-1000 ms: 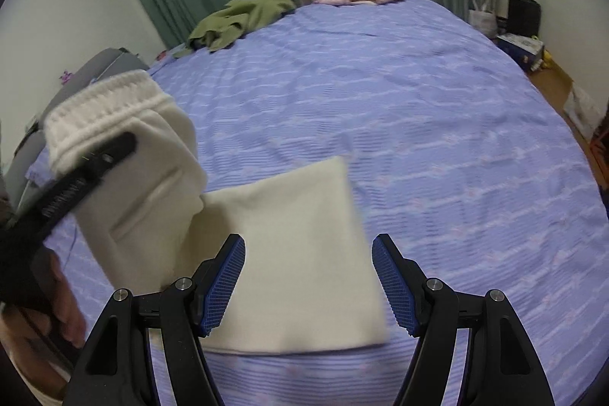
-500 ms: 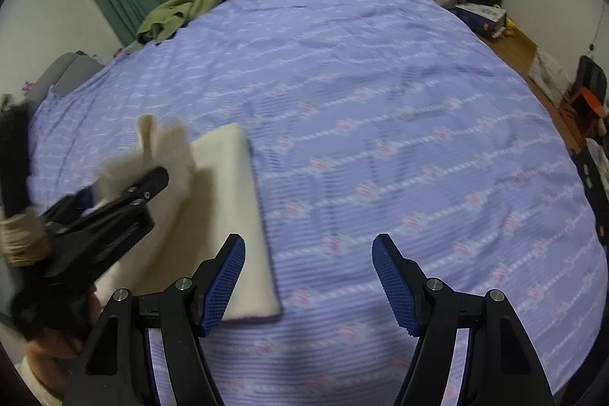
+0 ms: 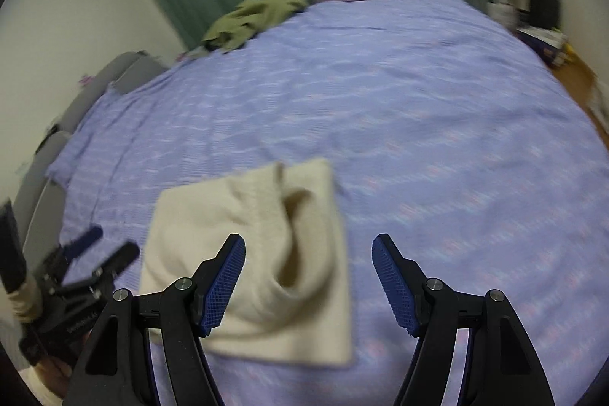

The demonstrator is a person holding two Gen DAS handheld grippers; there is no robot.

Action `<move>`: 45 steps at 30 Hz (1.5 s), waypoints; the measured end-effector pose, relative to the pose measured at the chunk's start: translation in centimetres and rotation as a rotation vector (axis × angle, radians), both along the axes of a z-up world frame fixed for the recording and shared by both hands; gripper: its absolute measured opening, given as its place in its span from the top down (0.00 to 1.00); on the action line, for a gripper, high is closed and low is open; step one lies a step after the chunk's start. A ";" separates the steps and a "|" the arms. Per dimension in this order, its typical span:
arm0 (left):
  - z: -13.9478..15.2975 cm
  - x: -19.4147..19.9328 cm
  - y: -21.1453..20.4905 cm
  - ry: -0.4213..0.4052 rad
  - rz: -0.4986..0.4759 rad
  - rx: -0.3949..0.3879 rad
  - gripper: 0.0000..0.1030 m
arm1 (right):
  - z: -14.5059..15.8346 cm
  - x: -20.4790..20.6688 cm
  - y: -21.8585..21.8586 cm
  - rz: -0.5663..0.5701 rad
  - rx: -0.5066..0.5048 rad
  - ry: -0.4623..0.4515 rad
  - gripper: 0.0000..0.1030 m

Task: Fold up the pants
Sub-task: 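Smooth the folded bundle with the right gripper, then open both grippers and withdraw from the folded trousers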

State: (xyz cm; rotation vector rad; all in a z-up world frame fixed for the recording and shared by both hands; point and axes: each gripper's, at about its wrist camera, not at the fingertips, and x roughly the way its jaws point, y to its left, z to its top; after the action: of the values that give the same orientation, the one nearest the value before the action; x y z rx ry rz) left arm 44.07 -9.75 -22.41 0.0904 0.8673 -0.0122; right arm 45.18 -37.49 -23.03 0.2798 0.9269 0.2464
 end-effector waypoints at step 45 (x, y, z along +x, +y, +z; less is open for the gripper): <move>-9.2 -1.6 3.2 0.282 0.037 -0.071 0.17 | -6.1 2.2 2.0 0.113 -0.167 0.139 0.42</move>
State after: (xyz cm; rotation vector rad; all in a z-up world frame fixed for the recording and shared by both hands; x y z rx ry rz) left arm 42.48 -6.57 -31.65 0.0057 1.1491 -0.0212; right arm 47.34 -35.47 -29.08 0.0911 1.0956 0.2542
